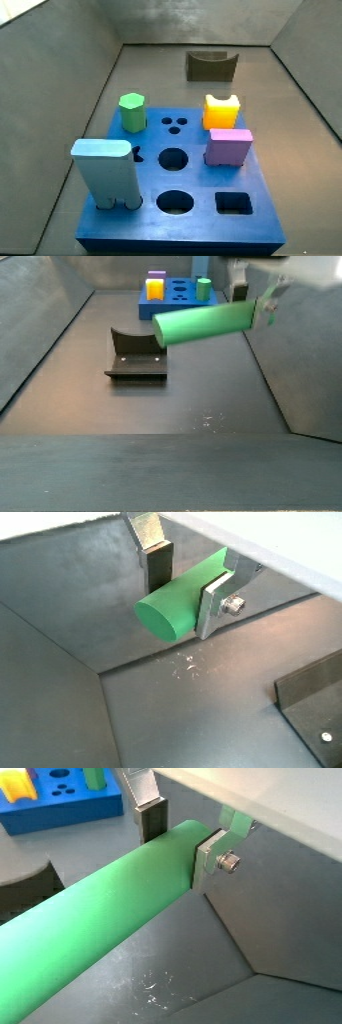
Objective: Pick up the oval object. Move up. Place the oval object on the fixture. Regrasp the oval object. Move to above the board. Insert the oval object.
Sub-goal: Place the oval object on the fixture.
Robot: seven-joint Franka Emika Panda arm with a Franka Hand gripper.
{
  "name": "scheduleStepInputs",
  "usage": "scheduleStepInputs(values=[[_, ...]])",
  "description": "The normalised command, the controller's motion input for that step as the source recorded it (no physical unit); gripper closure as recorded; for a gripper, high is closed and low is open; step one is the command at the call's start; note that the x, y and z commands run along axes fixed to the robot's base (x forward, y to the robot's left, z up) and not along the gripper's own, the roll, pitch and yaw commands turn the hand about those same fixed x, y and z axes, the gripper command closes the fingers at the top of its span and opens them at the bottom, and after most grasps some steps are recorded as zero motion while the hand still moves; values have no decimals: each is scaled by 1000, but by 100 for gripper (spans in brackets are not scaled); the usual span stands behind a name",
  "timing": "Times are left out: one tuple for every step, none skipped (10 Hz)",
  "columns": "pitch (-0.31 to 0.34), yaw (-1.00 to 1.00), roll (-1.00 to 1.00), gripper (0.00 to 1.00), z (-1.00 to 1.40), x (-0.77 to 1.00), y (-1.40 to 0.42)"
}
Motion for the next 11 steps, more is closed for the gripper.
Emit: scheduleStepInputs(values=[[-50, 1000, 3, 100, 339, 1000, -945], [-48, 1000, 4, 100, 317, 1000, -938], [-40, 1000, 0, 100, 297, 1000, -914], [-33, 1000, -4, 100, 256, 1000, -824], [-28, 1000, -6, 100, 224, 1000, -721], [-22, 1000, -8, 100, 203, 1000, -634], [-4, 1000, -13, 100, 139, 1000, -389], [8, 1000, -15, 100, 90, 940, -243], [19, 1000, -18, 100, 53, 847, -148], [33, 1000, -23, 100, 25, 734, -84], [39, 1000, -26, 100, 21, 675, -62]])
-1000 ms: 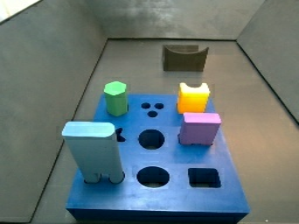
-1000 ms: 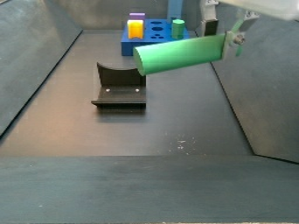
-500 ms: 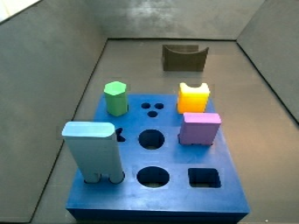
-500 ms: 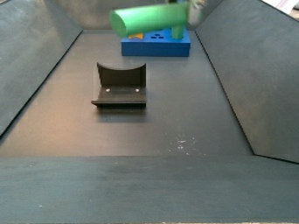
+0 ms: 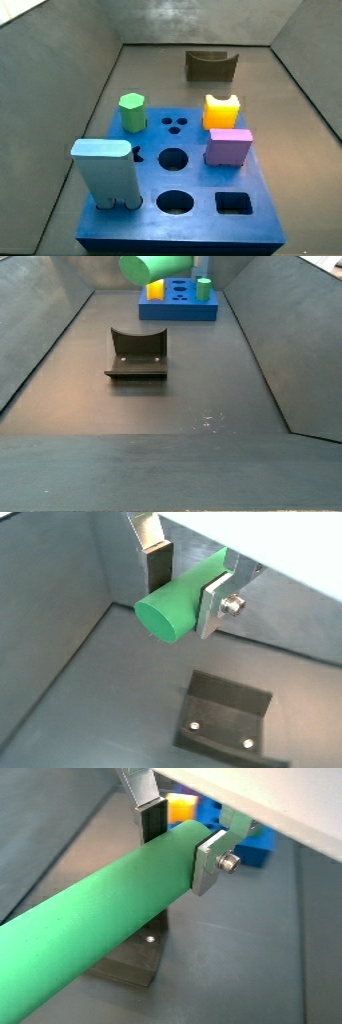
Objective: Pick up the oval object. Move up. Place the oval object on the fixture. Regrasp the oval object. Move to above the board. Insert the oval object.
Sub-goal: Place the oval object on the fixture.
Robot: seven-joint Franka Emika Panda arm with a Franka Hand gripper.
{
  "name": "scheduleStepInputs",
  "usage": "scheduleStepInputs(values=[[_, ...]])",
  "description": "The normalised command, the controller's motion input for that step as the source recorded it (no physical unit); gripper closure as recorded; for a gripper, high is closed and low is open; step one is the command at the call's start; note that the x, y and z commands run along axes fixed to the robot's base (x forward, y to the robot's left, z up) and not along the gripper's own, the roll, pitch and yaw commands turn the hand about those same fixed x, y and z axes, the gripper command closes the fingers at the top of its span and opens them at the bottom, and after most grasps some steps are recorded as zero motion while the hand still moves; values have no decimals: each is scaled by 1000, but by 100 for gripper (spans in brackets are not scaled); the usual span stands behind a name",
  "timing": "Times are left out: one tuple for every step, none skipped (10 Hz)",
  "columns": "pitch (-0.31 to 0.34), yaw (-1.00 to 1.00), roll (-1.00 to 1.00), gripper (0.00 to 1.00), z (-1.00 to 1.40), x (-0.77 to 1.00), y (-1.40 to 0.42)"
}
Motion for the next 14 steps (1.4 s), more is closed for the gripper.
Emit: scheduleStepInputs(values=[[58, 1000, -34, 100, 12, 548, -33], [76, 1000, -42, 100, 12, 452, -19], [93, 1000, -50, 100, 10, 387, -15], [145, 920, -75, 100, 15, 231, -12], [61, 204, -1000, 100, -617, 914, -705], [59, 129, -1000, 100, -584, 811, -640], [54, 118, -1000, 100, -420, 753, -368], [57, 108, -1000, 100, -181, 634, -158], [63, 105, -1000, 100, -118, 556, -107], [88, 91, -1000, 100, -53, 368, -26], [98, 86, -1000, 100, -40, 308, -6], [110, 74, -1000, 100, -30, 222, 11], [125, 58, -1000, 100, -24, 117, 25], [132, 38, -1000, 100, -13, 54, 36]])
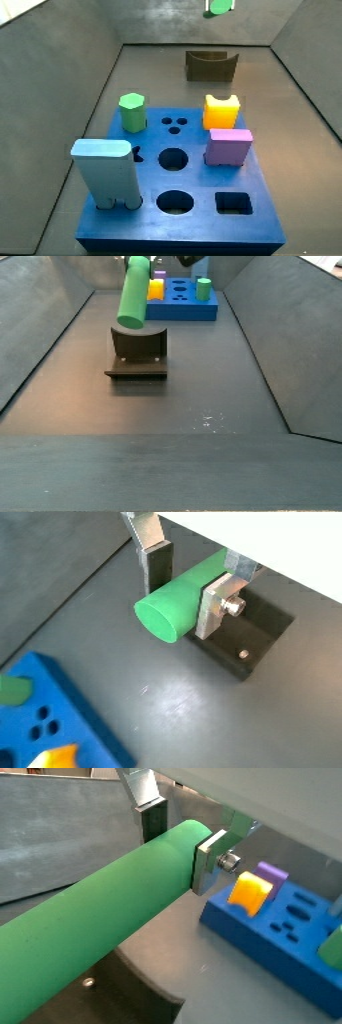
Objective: Pick up the oval object. Move up. Place the oval object on the fixture. Regrasp the oval object. Move to above the board. Insert the oval object.
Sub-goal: Place the oval object on the fixture.
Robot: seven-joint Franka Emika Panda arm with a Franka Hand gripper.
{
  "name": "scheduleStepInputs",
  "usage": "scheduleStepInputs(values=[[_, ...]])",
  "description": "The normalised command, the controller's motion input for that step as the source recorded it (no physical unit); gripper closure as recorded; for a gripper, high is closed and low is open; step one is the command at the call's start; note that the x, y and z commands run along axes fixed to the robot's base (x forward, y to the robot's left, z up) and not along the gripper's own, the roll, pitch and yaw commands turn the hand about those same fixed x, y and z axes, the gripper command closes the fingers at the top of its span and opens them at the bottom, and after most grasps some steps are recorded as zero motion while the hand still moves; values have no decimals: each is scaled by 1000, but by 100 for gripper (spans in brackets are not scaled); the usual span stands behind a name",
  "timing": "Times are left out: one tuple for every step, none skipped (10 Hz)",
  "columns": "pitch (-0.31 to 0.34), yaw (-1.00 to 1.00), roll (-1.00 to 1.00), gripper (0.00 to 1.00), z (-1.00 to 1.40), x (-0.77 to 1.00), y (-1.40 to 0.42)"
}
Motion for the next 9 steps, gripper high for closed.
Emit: scheduleStepInputs(values=[[136, 27, -1000, 100, -9, 50, 34], [153, 1, -1000, 100, -19, 69, 35], [172, -20, -1000, 100, -28, 83, 40], [190, -47, -1000, 100, -27, 89, 43], [204, -95, -1000, 100, -20, 83, 45], [210, -140, -985, 100, -23, 83, 43], [177, -170, -809, 100, -21, 83, 46], [127, -195, -573, 100, -24, 85, 46], [94, -204, -397, 100, -25, 84, 48]])
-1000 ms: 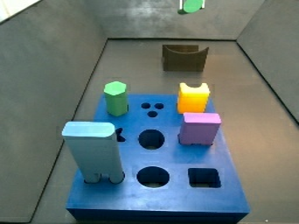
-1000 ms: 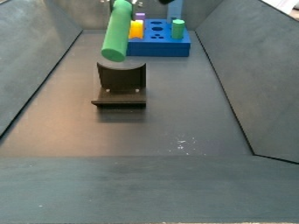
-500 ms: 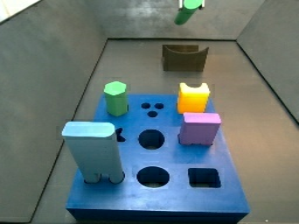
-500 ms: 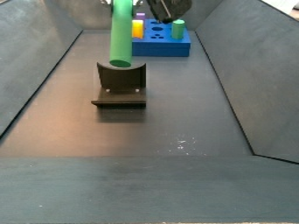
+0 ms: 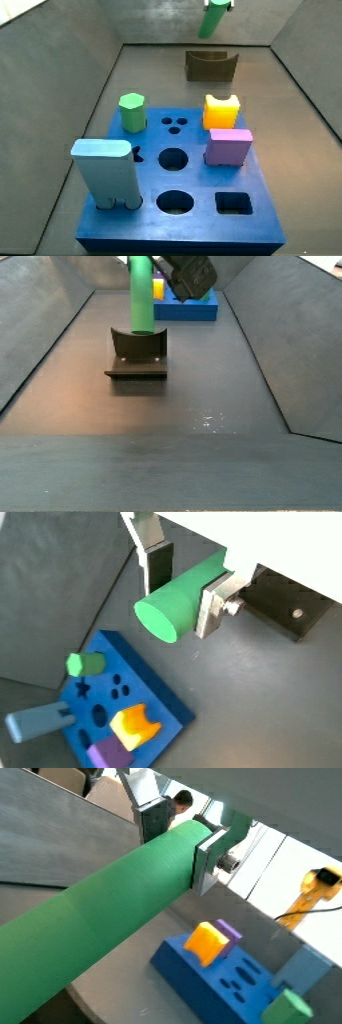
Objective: Pick up the oval object. Move up. Place the oval object on the fixture. Regrasp the oval object. Move to above the board. Insert the oval object.
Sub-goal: Place the oval object on the fixture.
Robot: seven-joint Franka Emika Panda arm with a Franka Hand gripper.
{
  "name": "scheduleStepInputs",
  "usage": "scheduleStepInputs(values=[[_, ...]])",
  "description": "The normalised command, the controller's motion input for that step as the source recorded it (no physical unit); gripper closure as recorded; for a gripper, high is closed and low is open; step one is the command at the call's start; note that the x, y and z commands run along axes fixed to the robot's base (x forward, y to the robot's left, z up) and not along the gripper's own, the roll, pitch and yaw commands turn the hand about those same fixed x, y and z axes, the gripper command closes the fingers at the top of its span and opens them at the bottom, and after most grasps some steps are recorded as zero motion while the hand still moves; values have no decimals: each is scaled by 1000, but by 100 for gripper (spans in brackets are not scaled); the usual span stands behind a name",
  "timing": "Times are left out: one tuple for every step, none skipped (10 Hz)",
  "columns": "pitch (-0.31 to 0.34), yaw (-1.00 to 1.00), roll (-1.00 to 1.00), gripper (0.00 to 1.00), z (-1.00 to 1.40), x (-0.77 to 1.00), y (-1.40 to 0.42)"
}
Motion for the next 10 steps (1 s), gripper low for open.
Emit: scheduleStepInputs(values=[[67, -202, -304, 100, -15, 84, 38], [103, -106, -148, 100, -1000, 95, 125], [77, -102, -127, 100, -1000, 91, 126], [45, -116, -126, 100, -1000, 117, 117], [25, -116, -118, 100, -1000, 121, 111], [-10, -107, -111, 100, -1000, 125, 108], [-25, -102, -107, 100, -943, 123, 97], [-53, -83, -101, 100, -705, 103, 65], [-72, -67, -98, 100, -537, 86, 48], [-84, -50, -91, 100, -374, 72, 37]])
